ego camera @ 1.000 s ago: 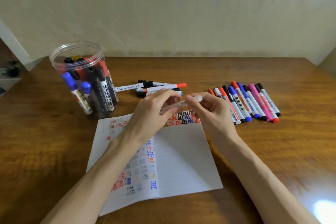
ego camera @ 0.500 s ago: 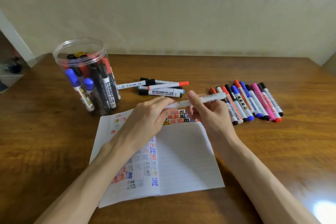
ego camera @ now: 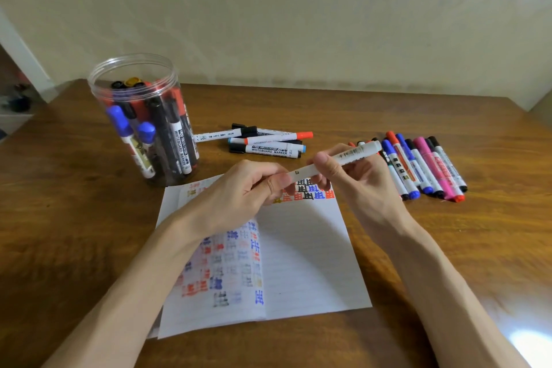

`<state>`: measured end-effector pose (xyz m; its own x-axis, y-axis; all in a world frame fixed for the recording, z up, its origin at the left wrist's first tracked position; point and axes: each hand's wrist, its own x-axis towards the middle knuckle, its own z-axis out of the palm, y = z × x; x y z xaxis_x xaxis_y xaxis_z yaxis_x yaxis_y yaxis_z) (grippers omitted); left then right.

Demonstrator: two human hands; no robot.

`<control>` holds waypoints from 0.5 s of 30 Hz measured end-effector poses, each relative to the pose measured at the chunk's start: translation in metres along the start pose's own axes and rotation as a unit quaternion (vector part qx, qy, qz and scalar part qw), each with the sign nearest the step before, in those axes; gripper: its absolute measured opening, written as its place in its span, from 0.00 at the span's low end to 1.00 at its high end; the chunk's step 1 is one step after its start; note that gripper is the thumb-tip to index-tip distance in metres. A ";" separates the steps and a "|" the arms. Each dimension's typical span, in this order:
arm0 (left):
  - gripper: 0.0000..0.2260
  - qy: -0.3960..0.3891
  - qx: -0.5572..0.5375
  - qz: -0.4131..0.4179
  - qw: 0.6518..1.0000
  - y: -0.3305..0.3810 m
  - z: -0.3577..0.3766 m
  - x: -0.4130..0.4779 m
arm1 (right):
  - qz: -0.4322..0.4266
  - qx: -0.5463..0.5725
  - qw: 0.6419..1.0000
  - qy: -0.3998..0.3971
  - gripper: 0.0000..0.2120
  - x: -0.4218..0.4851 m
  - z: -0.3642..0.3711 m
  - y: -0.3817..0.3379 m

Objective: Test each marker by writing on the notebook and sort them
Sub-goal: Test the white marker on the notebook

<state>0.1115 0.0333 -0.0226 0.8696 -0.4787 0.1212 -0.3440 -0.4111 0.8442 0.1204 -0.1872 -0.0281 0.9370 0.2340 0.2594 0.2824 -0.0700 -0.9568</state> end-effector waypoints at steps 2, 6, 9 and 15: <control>0.15 -0.009 -0.023 -0.033 0.999 -0.003 -0.010 -0.006 | -0.003 0.031 0.999 0.033 0.13 0.001 -0.009 -0.003; 0.13 0.079 0.008 -0.056 0.995 -0.023 -0.041 -0.022 | -0.003 0.111 0.979 0.169 0.17 0.005 -0.048 -0.005; 0.11 0.073 0.050 -0.060 0.994 -0.021 -0.035 -0.021 | 0.029 0.085 0.980 0.177 0.18 0.004 -0.036 0.005; 0.07 0.001 0.193 -0.110 0.975 -0.017 -0.024 -0.030 | 0.089 0.096 0.985 0.108 0.15 0.003 -0.007 0.009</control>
<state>0.0998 0.0726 -0.0278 0.9383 -0.3436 -0.0394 -0.2556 -0.7657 0.5903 0.1271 -0.1943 -0.0352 0.9959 0.0206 0.0876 0.0852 0.0995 -0.9914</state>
